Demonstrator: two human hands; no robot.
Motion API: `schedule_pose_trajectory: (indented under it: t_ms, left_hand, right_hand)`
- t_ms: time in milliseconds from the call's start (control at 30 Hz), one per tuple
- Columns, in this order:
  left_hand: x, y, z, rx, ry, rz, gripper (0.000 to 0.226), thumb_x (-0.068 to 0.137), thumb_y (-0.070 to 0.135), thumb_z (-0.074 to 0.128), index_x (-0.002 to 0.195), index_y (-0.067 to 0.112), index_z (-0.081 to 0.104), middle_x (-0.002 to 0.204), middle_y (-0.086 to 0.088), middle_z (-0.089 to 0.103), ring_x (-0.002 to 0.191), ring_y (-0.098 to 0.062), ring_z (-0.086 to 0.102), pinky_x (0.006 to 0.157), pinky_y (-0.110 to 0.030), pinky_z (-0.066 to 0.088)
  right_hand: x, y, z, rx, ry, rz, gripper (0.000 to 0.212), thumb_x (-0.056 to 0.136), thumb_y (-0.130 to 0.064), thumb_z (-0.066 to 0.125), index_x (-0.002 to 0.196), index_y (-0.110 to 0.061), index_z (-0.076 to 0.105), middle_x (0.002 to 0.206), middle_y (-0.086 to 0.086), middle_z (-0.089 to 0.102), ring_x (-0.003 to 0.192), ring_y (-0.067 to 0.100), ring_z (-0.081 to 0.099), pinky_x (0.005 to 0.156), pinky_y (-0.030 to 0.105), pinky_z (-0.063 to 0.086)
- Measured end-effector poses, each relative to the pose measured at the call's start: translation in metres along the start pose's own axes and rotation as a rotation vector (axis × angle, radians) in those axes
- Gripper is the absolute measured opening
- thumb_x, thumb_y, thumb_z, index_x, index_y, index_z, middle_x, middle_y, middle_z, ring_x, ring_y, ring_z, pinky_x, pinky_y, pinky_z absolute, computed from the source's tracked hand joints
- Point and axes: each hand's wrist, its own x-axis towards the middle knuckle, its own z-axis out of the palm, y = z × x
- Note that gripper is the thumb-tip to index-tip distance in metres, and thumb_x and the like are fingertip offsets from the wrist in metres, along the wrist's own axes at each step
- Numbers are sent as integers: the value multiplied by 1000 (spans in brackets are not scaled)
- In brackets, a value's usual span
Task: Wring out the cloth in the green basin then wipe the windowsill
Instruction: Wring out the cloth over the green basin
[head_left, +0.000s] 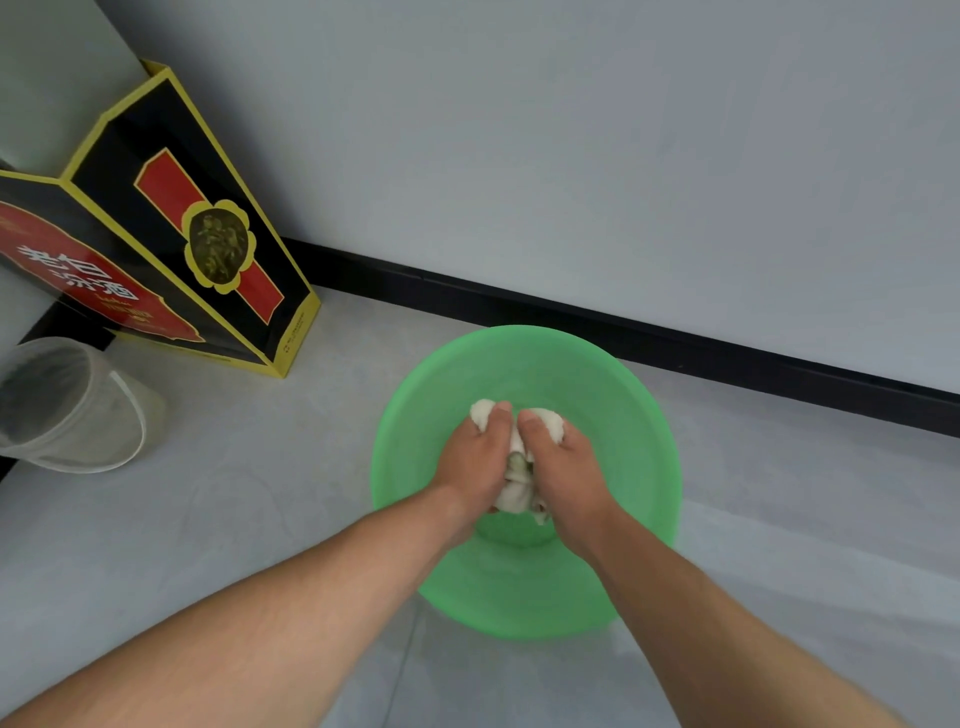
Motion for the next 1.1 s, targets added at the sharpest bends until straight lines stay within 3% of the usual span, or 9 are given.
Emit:
schedule_pose_trajectory:
  t_ms: [133,233,367,433,500,600,700,800,1100]
  left_hand:
    - [0,8,-18,-260,-190,-96,41,100,53,44,121,21,58,112,-7,73,98,-26,73,76,-38,56]
    - [-4,12,-20,-325,-272,-109,34,102,46,43,126,24,53,120,-9,70,100,-28,72,77,-41,57]
    - [-5,19,-20,-63,-187,64,15,102,35,50,114,26,54,108,-13,67,83,-31,74,58,-45,60]
    - [-5,18,-18,47,-152,120,13,103,36,48,112,29,55,101,-8,68,76,-26,74,49,-35,55]
    - [-8,16,-11,11,-122,91,16,101,42,48,106,28,56,95,-7,70,72,-23,72,46,-28,44]
    - [-8,16,7,-90,41,71,41,87,64,46,96,27,61,87,4,70,74,-16,68,59,-29,48]
    - [-2,13,17,51,243,200,58,87,70,35,92,22,67,86,6,73,84,-14,69,79,-38,55]
    - [-3,9,16,144,255,252,55,95,62,31,88,21,67,84,5,72,83,-15,67,80,-38,54]
    - [2,-1,14,199,196,232,52,101,52,30,81,20,64,81,1,71,81,-18,67,78,-37,53]
  right_hand:
    - [-2,-10,-12,-48,-161,-10,25,104,-38,46,121,-22,56,103,10,73,78,29,75,61,44,62]
    - [1,-14,-18,-78,-175,-15,29,104,-41,46,132,-35,49,113,8,69,80,30,76,57,42,60]
    - [-2,-16,-13,-94,-132,-65,20,103,-41,48,113,-32,62,94,5,73,71,22,73,53,37,58]
    - [-5,-15,-9,-92,-77,-85,23,102,-43,49,106,-28,66,80,0,70,57,12,63,45,28,48]
    - [-5,-16,-7,-62,-27,-74,29,101,-46,51,100,-23,68,70,-4,65,50,7,55,42,23,40]
    - [-2,-21,-2,-7,31,-96,33,99,-43,56,90,-14,68,64,-8,65,53,4,59,45,21,45]
    - [0,-18,7,-31,104,-173,34,98,-39,58,75,-16,65,63,-5,65,59,9,60,55,30,52]
    - [1,-11,10,-90,123,-218,37,100,-36,54,75,-12,65,65,2,67,60,13,60,58,39,54]
    - [9,-3,10,-170,133,-224,39,99,-25,52,62,-14,57,54,-5,57,50,10,51,47,26,43]
